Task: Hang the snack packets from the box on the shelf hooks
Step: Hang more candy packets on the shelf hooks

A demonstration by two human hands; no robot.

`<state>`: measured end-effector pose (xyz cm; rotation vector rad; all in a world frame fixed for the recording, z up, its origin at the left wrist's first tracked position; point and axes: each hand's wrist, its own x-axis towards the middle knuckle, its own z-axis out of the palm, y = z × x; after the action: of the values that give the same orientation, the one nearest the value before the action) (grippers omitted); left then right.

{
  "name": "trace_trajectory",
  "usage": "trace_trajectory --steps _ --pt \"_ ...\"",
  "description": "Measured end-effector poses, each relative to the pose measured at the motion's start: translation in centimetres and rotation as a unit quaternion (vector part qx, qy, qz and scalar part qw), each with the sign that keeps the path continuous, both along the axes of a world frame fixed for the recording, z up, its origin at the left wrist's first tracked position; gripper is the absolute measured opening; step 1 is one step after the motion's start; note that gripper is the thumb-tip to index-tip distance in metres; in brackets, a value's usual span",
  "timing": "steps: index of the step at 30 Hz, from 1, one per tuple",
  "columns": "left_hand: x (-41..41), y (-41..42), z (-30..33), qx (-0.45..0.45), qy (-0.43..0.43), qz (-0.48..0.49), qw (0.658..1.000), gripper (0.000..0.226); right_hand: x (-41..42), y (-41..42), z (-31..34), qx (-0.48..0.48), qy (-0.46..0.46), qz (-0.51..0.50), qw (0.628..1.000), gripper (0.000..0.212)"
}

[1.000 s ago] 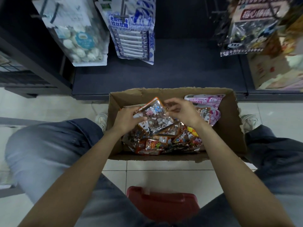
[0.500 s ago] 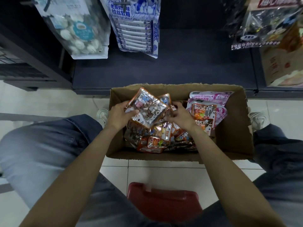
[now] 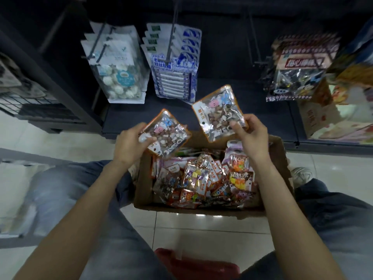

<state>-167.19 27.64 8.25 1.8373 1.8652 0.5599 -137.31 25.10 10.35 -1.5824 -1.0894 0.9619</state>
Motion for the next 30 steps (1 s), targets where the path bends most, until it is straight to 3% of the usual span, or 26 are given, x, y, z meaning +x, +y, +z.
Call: trace_trajectory --steps 5,7,10,12,15,19,21,23,26,30 --pt "0.2 1.7 7.3 0.073 0.047 -0.029 0.996 0.036 -0.5 0.8 8.6 0.092 -0.009 0.049 0.995 0.007" --pt "0.3 2.4 10.3 0.11 -0.002 -0.033 0.993 0.033 -1.5 1.5 11.0 0.121 -0.014 0.067 0.99 0.011" --pt "0.4 3.4 14.6 0.13 -0.13 -0.024 0.983 0.025 -4.0 2.9 13.6 0.138 0.07 0.06 0.986 0.021" --pt "0.6 4.1 17.1 0.137 -0.218 -0.018 0.966 0.018 -5.8 4.1 14.8 0.15 0.099 0.052 0.982 0.036" --pt "0.7 4.5 20.1 0.151 -0.307 -0.017 0.94 0.008 -8.6 5.6 16.0 0.161 0.073 0.038 0.983 0.074" --pt "0.0 4.7 22.1 0.168 -0.333 -0.01 0.928 0.006 -11.0 6.5 17.0 0.156 -0.047 0.018 0.987 0.098" --pt "-0.8 4.9 22.2 0.185 -0.281 -0.004 0.942 0.007 -11.7 6.7 16.9 0.146 -0.087 0.027 0.985 0.101" --pt "-1.6 5.4 22.0 0.217 -0.163 0.008 0.962 0.01 -12.1 6.9 16.4 0.126 -0.116 0.054 0.984 0.103" --pt "-2.5 6.2 22.4 0.248 -0.059 -0.003 0.967 0.02 -12.1 8.2 16.6 0.084 -0.152 0.101 0.98 0.099" --pt "-3.1 7.8 24.1 0.267 -0.008 -0.043 0.963 0.022 -12.7 11.7 19.2 0.182 -0.164 0.114 0.963 0.085"
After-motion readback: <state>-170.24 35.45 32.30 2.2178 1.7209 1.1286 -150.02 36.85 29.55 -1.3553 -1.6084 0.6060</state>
